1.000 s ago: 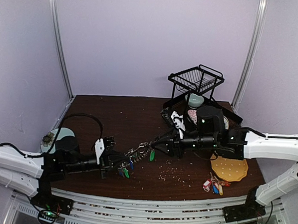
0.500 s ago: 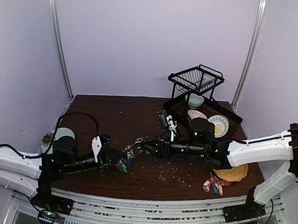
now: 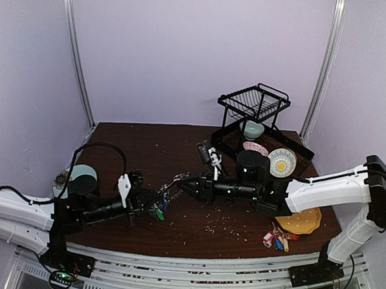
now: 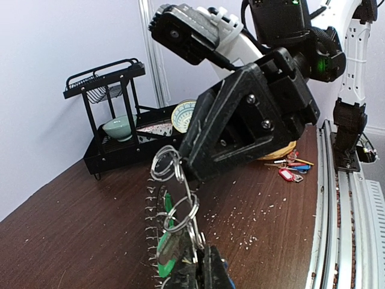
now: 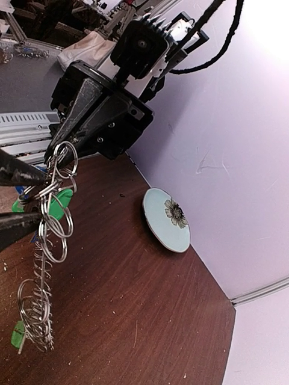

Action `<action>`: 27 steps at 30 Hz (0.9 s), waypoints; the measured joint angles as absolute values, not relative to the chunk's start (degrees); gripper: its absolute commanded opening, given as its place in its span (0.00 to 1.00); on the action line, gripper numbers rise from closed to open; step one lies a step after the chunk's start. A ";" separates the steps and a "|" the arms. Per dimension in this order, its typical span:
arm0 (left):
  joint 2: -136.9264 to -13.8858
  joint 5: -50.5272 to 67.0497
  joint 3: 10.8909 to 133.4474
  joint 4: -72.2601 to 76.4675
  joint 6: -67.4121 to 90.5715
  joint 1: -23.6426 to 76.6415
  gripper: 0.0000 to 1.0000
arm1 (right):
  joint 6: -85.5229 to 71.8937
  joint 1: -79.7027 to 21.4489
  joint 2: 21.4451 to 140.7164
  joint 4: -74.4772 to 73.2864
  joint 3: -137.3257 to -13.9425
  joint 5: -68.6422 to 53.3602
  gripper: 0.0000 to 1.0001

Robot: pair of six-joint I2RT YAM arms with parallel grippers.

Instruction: Put the keys on the keyring

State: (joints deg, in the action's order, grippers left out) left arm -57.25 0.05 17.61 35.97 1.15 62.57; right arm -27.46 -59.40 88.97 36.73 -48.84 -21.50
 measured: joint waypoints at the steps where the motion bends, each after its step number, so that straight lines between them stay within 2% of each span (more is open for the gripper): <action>1: -57.25 0.05 17.61 35.94 1.13 62.57 0.00 | -27.35 -59.40 89.14 36.64 -48.93 -21.47 0.10; 5: -57.25 0.03 17.61 35.94 1.10 62.57 0.00 | -27.35 -59.40 89.17 36.56 -49.01 -21.45 0.00; 15: -57.21 -0.69 17.61 35.40 1.02 62.41 0.01 | -25.06 -59.46 88.36 33.19 -50.09 -21.71 0.00; 16: -57.19 -0.51 17.61 35.31 1.02 62.41 0.29 | -23.70 -59.46 87.92 31.29 -50.74 -21.65 0.00; 17: -57.19 -0.03 17.61 35.18 0.99 62.41 0.47 | -22.17 -59.46 87.33 29.08 -51.55 -21.45 0.00; 18: -57.12 0.54 17.65 34.98 0.75 62.41 0.51 | -20.67 -59.46 86.83 27.07 -52.38 -21.37 0.00; 23: -54.54 6.00 20.08 30.20 0.03 62.41 0.54 | -8.56 -59.72 84.12 10.11 -59.11 -19.79 0.00; 27: -51.86 9.89 23.92 24.64 -1.13 62.41 0.45 | 1.69 -59.72 82.96 -1.10 -63.77 -21.69 0.00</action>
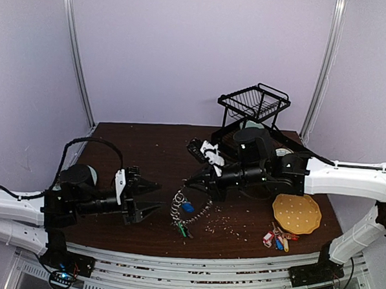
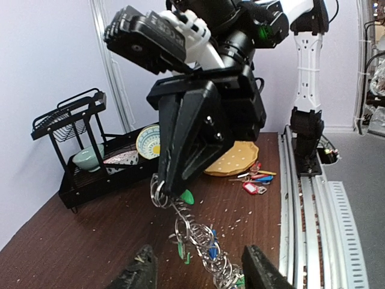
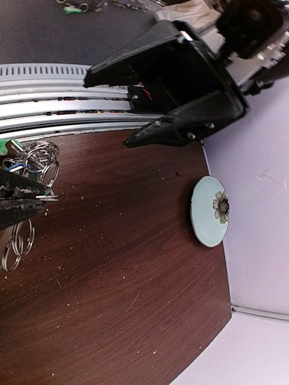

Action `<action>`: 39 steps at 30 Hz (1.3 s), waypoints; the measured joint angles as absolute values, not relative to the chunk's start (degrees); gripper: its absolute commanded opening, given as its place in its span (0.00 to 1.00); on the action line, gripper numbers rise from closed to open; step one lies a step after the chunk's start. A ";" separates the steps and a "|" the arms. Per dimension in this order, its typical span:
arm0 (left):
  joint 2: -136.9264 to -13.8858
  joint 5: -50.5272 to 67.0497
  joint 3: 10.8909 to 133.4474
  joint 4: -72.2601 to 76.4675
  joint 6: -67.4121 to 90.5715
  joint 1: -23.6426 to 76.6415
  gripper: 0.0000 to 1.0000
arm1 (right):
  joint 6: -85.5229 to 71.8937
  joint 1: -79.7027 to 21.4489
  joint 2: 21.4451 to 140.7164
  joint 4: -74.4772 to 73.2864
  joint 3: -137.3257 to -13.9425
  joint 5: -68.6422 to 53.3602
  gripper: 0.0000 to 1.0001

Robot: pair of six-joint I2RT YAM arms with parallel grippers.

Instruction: Put the keys on the keyring

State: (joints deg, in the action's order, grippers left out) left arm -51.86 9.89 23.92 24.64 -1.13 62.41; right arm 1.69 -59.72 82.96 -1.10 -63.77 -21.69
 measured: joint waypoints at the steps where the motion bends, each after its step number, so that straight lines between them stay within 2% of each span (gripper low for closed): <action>1: -51.68 10.46 24.93 23.68 -1.39 62.41 0.43 | 3.38 -59.75 82.74 -2.59 -64.34 -22.33 0.00; 3: -51.86 11.77 27.33 21.74 -1.69 62.41 0.41 | 7.16 -59.94 81.89 -4.40 -64.58 -23.94 0.00; 7: -53.69 14.09 30.65 20.58 -2.04 62.41 0.31 | 13.47 -61.06 78.85 -3.49 -62.50 -25.91 0.00; 10: -55.18 15.66 31.94 20.43 -2.76 62.50 0.23 | 17.37 -62.15 74.91 1.80 -57.41 -27.86 0.00; 13: -55.72 17.04 32.60 20.53 -4.91 63.22 0.21 | 20.51 -62.87 71.64 9.69 -51.27 -30.79 0.00; 25: -56.14 19.62 37.58 20.58 -18.90 69.67 0.19 | 24.03 -63.16 70.96 27.99 -46.96 -35.81 0.00; 39: -56.40 11.42 34.65 27.00 -20.97 69.71 0.16 | 16.88 -64.05 74.98 40.29 -46.87 -37.52 0.00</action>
